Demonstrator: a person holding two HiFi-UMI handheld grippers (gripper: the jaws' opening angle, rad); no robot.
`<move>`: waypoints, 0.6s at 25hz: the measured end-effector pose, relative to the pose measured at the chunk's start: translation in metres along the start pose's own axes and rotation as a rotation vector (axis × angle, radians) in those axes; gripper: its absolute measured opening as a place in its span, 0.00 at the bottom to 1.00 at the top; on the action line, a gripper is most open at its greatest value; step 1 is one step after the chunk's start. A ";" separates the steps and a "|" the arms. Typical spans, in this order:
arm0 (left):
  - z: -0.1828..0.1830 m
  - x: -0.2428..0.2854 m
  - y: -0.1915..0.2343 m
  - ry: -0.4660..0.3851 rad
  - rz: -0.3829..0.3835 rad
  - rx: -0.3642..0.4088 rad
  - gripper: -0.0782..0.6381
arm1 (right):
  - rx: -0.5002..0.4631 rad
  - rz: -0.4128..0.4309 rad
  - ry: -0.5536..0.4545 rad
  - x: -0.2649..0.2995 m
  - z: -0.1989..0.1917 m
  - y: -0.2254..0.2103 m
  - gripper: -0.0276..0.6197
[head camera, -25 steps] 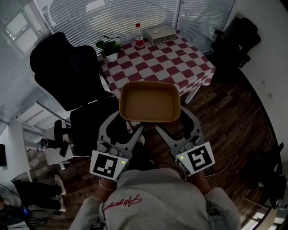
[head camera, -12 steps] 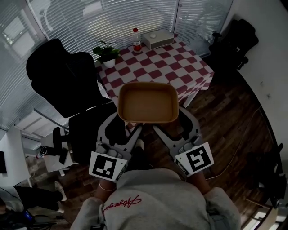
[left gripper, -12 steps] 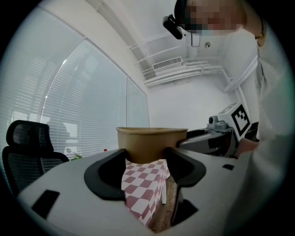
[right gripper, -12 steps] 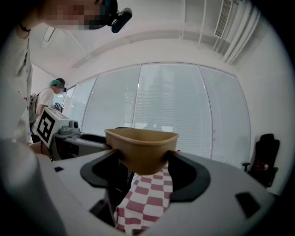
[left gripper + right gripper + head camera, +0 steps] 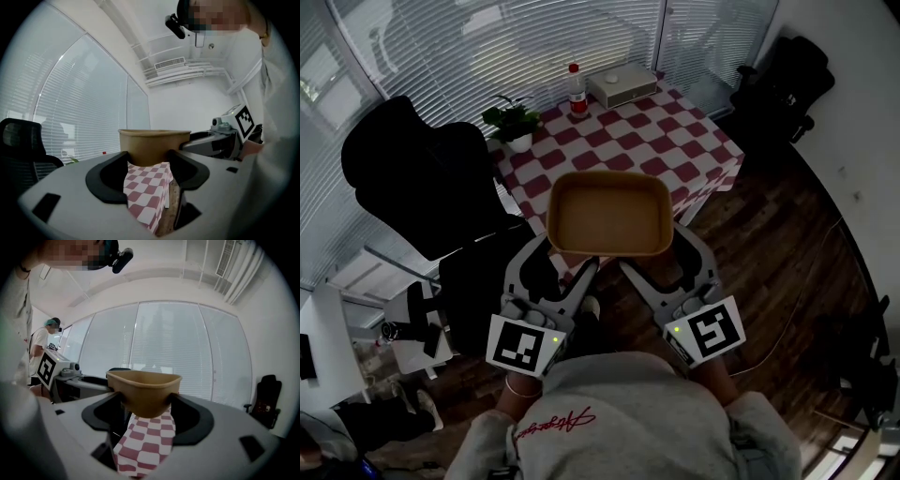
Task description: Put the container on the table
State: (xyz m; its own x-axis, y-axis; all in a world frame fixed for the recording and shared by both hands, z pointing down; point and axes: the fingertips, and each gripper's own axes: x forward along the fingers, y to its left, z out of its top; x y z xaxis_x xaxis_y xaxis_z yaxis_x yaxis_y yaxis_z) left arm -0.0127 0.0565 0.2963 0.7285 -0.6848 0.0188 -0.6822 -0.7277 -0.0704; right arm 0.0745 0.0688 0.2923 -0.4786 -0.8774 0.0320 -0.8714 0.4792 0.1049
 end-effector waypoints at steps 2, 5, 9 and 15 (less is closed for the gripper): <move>0.000 0.006 0.006 0.002 -0.003 0.002 0.51 | 0.000 -0.002 0.001 0.007 0.000 -0.004 0.56; -0.001 0.016 0.013 0.002 -0.007 0.000 0.51 | 0.000 -0.007 0.002 0.016 -0.001 -0.012 0.56; -0.002 0.029 0.023 -0.002 -0.007 -0.004 0.51 | -0.006 -0.006 0.002 0.029 -0.001 -0.022 0.56; 0.001 0.048 0.040 -0.011 -0.008 0.000 0.51 | -0.016 -0.008 0.001 0.050 0.002 -0.037 0.56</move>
State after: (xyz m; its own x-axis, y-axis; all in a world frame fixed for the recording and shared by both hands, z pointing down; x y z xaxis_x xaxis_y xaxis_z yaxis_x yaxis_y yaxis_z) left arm -0.0049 -0.0060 0.2930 0.7348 -0.6782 0.0083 -0.6761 -0.7334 -0.0704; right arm 0.0823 0.0070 0.2880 -0.4715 -0.8813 0.0320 -0.8734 0.4716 0.1215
